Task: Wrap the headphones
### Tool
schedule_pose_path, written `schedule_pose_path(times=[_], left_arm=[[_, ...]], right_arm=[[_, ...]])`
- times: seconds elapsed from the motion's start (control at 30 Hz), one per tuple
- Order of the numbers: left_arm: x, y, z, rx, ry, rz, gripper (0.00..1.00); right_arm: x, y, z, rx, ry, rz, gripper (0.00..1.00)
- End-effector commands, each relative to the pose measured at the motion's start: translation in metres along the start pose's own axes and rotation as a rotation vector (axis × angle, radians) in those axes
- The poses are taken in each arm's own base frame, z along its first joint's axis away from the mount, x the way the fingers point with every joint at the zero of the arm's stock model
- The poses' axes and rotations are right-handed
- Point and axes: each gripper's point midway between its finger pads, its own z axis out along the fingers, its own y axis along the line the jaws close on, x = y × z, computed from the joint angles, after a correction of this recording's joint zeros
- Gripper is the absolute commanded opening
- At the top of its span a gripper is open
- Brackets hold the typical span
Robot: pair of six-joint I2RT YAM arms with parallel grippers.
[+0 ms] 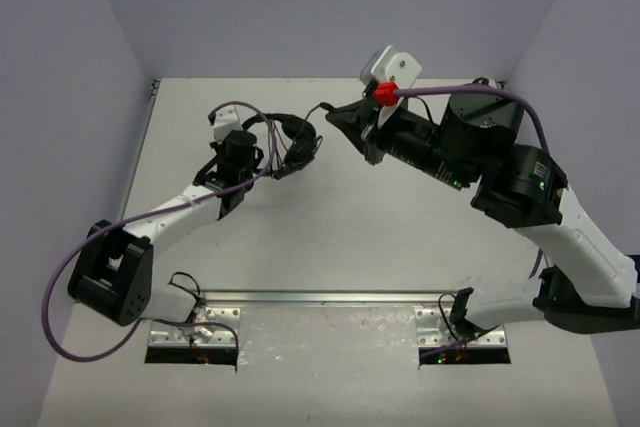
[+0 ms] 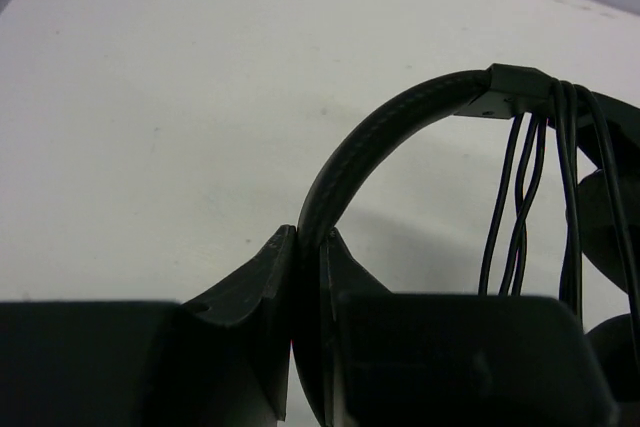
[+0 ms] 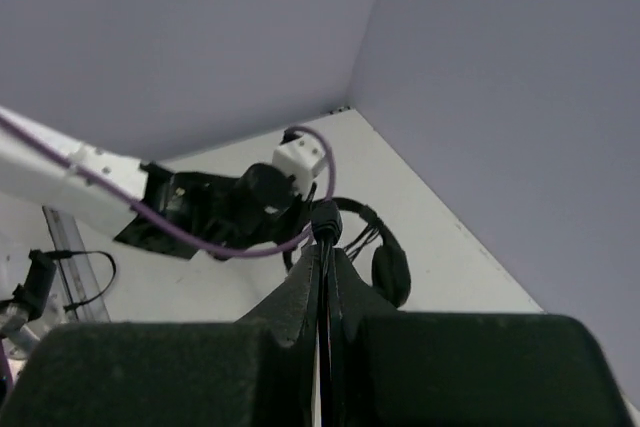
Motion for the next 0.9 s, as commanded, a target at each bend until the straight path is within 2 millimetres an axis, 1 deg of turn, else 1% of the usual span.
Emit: schedule_pose_path(times=[0.0, 0.03, 0.07, 0.1, 0.13, 0.17, 0.2, 0.23, 0.27, 0.3, 0.33, 0.37, 0.4, 0.43, 0.47, 0.53, 0.57, 0.63, 0.67, 0.73, 0.77, 0.8, 0.83, 0.87], left_arm=[[-0.062, -0.040, -0.046, 0.232, -0.274, -0.195, 0.00], [-0.059, -0.042, -0.053, 0.240, -0.281, -0.159, 0.00], [-0.060, -0.044, -0.064, 0.263, -0.298, -0.150, 0.00], [-0.057, -0.056, -0.078, 0.321, -0.309, -0.140, 0.00], [-0.043, -0.052, -0.083, 0.332, -0.305, -0.086, 0.00], [-0.046, -0.052, -0.095, 0.363, -0.324, -0.095, 0.00], [-0.040, -0.062, -0.106, 0.445, -0.318, -0.072, 0.00], [-0.029, -0.060, -0.110, 0.466, -0.306, -0.048, 0.00], [-0.034, -0.060, -0.123, 0.511, -0.324, -0.055, 0.00], [-0.026, -0.070, -0.136, 0.584, -0.309, -0.020, 0.00], [-0.030, -0.068, -0.148, 0.611, -0.321, -0.035, 0.00], [-0.028, -0.071, -0.158, 0.654, -0.321, -0.022, 0.00], [-0.021, -0.079, -0.173, 0.720, -0.304, 0.007, 0.00], [-0.020, -0.079, -0.181, 0.743, -0.299, 0.015, 0.00], [-0.017, -0.083, -0.198, 0.789, -0.293, 0.037, 0.00], [-0.013, -0.086, -0.215, 0.817, -0.291, 0.068, 0.00], [-0.007, -0.091, -0.230, 0.861, -0.271, 0.096, 0.00], [-0.003, -0.093, -0.243, 0.890, -0.251, 0.107, 0.00], [0.002, -0.093, -0.255, 0.923, -0.234, 0.119, 0.00], [-0.002, -0.092, -0.268, 0.955, -0.226, 0.100, 0.00], [0.001, -0.092, -0.276, 0.976, -0.213, 0.109, 0.00], [-0.005, -0.090, -0.282, 0.987, -0.219, 0.094, 0.01], [-0.015, -0.086, -0.285, 0.982, -0.224, 0.052, 0.00], [-0.019, -0.079, -0.283, 0.948, -0.223, 0.045, 0.00]], right_arm=[[0.001, -0.013, 0.019, -0.042, 0.034, -0.055, 0.01], [-0.010, -0.021, 0.021, -0.032, 0.013, -0.049, 0.01], [-0.011, -0.026, 0.025, -0.026, 0.013, -0.044, 0.01], [-0.001, -0.035, 0.038, -0.019, 0.048, -0.037, 0.01], [-0.011, -0.045, 0.038, -0.002, 0.025, -0.033, 0.01], [-0.010, -0.055, 0.041, 0.019, 0.030, -0.027, 0.01], [-0.001, -0.068, 0.049, 0.015, 0.048, -0.003, 0.01], [0.000, -0.079, 0.050, 0.024, 0.042, 0.010, 0.01], [0.002, -0.087, 0.051, 0.029, 0.037, 0.022, 0.01], [0.012, -0.109, 0.055, 0.063, 0.053, 0.046, 0.01], [0.017, -0.114, 0.058, 0.048, 0.058, 0.051, 0.01], [0.023, -0.120, 0.061, 0.049, 0.068, 0.058, 0.01], [0.032, -0.139, 0.062, 0.078, 0.079, 0.078, 0.01], [0.046, -0.149, 0.068, 0.085, 0.101, 0.099, 0.01], [0.052, -0.167, 0.066, 0.105, 0.099, 0.123, 0.01], [0.067, -0.184, 0.070, 0.105, 0.114, 0.145, 0.01], [0.073, -0.204, 0.065, 0.145, 0.111, 0.186, 0.01], [0.086, -0.223, 0.063, 0.169, 0.120, 0.214, 0.01], [0.090, -0.238, 0.057, 0.188, 0.114, 0.230, 0.01], [0.099, -0.250, 0.054, 0.206, 0.124, 0.243, 0.01], [0.105, -0.259, 0.052, 0.216, 0.126, 0.256, 0.01], [0.111, -0.262, 0.052, 0.218, 0.133, 0.267, 0.01], [0.124, -0.264, 0.052, 0.222, 0.156, 0.285, 0.01], [0.126, -0.268, 0.048, 0.238, 0.154, 0.283, 0.01]])
